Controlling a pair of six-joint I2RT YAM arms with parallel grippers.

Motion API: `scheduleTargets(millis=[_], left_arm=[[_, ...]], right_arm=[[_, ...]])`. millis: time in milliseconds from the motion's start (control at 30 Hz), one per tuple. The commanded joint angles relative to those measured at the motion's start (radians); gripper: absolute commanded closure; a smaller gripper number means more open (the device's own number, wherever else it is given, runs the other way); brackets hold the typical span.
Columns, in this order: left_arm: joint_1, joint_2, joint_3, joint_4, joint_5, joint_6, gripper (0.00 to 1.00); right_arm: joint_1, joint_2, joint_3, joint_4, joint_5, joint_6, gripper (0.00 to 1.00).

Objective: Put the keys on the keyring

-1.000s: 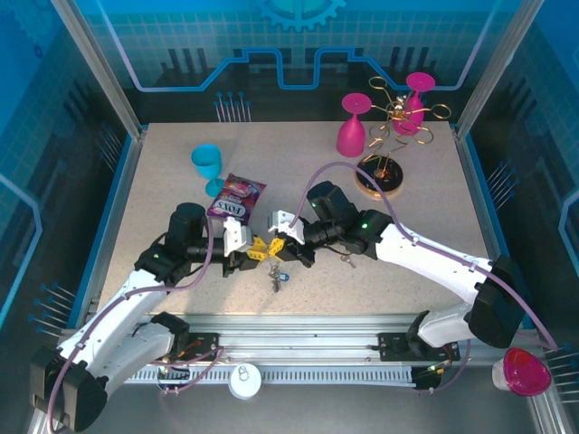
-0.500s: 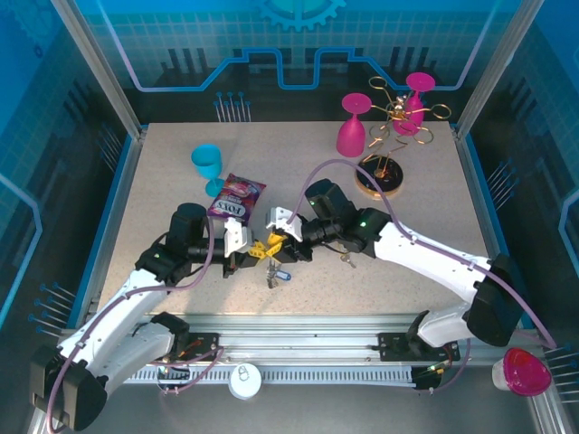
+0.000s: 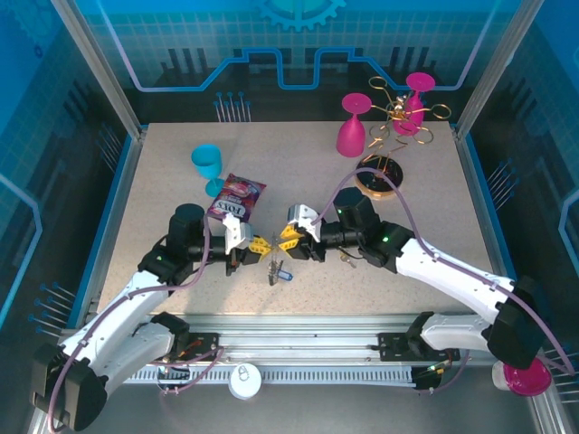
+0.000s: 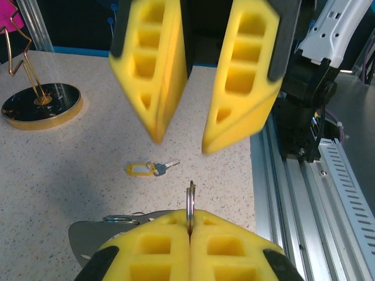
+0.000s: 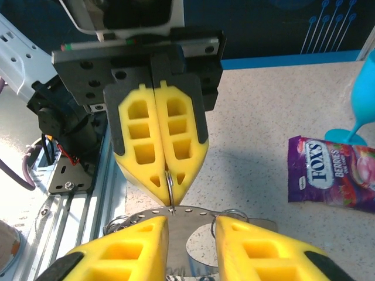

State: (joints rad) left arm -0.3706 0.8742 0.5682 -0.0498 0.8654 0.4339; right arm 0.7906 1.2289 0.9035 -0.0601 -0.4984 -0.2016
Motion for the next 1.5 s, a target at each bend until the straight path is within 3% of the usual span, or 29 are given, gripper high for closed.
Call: scheduleTargets(millis=[0,667,867,1067,1267,1467], left_arm=[[-0.006,-0.014,-0.013,0.106,0.063,-0.057,1.00],[-0.006,-0.031,-0.044,0.159,0.076,-0.103,1.00],[-0.007,-0.032,-0.055,0.186,0.079,-0.129,1.00],[-0.006,-0.041,-0.037,0.086,0.026,-0.077,0.82],[-0.007,-0.032,0.024,-0.108,-0.004,0.055,0.81],[-0.007,-0.021,0.047,-0.145,-0.004,0.080,0.82]], right_arm=[[0.014,0.028,0.032,0.042,-0.043,0.011,0.74],[0.029,0.079,0.061,0.086,-0.081,0.016,0.85],[0.035,0.090,0.073,0.080,-0.084,-0.001,1.00],[0.041,0.094,0.125,-0.073,-0.062,-0.073,1.00],[0.054,0.137,0.231,-0.305,-0.022,-0.175,1.00],[0.076,0.204,0.355,-0.494,0.017,-0.263,1.00]])
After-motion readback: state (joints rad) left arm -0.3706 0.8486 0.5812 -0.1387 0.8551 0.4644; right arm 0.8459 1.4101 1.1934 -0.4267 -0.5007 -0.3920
